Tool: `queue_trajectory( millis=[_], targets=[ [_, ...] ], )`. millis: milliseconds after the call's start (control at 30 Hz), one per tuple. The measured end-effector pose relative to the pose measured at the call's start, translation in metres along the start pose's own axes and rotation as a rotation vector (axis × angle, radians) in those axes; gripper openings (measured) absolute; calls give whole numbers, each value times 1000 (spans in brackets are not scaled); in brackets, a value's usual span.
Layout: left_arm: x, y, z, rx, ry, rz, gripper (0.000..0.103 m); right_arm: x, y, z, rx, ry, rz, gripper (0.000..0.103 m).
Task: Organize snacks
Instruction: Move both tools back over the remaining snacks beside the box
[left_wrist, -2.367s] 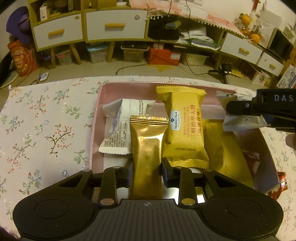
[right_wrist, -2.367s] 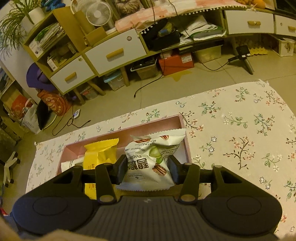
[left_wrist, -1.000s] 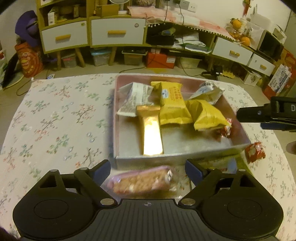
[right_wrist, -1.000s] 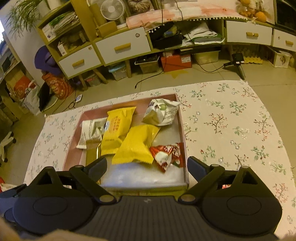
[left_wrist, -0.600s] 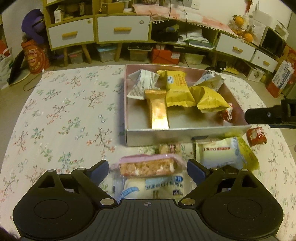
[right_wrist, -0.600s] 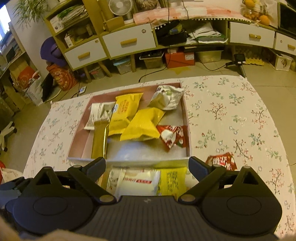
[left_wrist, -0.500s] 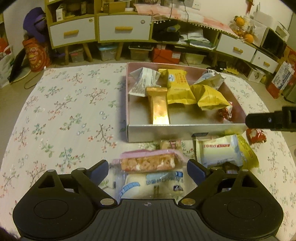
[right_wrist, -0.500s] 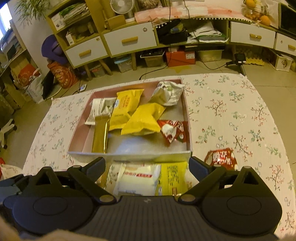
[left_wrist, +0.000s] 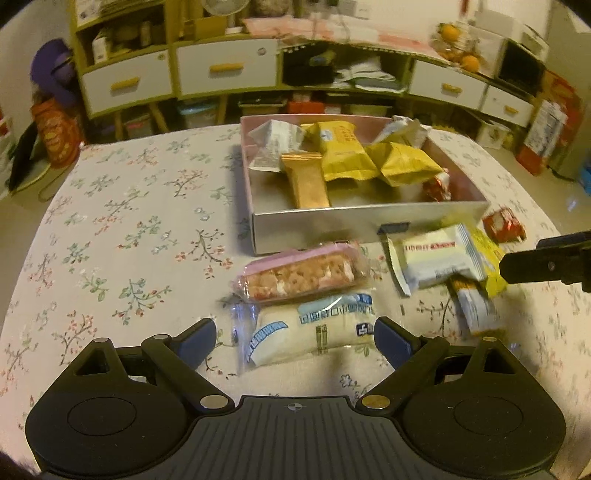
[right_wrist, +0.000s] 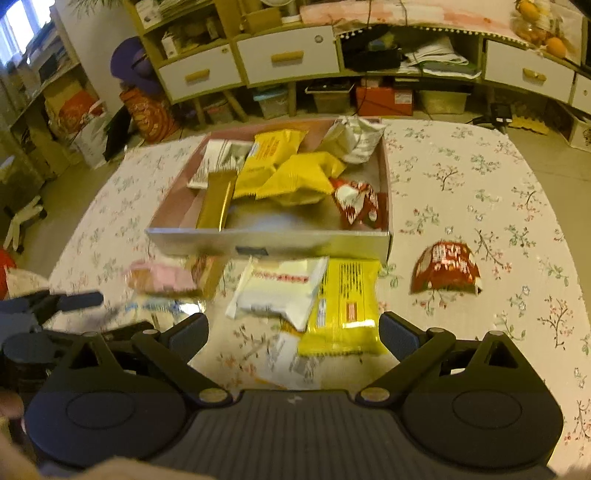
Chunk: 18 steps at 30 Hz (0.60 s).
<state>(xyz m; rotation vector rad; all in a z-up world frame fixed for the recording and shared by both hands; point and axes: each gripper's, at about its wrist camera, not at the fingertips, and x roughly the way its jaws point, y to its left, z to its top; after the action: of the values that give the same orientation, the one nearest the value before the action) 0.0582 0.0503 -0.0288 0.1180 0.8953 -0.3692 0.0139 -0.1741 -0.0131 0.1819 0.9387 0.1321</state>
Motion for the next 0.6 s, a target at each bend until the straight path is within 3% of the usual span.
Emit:
queue_trajectory(
  millis=[200, 400, 600],
  targets=[
    [3, 10, -8, 70, -69, -112, 94, 5, -4, -19, -44, 34, -26, 98],
    [19, 14, -9, 71, -39, -158, 93, 12, -4, -32, -92, 56, -35, 98],
    [19, 9, -15, 135, -22, -223, 92, 17, -1, -42, -135, 77, -31, 98]
  ],
)
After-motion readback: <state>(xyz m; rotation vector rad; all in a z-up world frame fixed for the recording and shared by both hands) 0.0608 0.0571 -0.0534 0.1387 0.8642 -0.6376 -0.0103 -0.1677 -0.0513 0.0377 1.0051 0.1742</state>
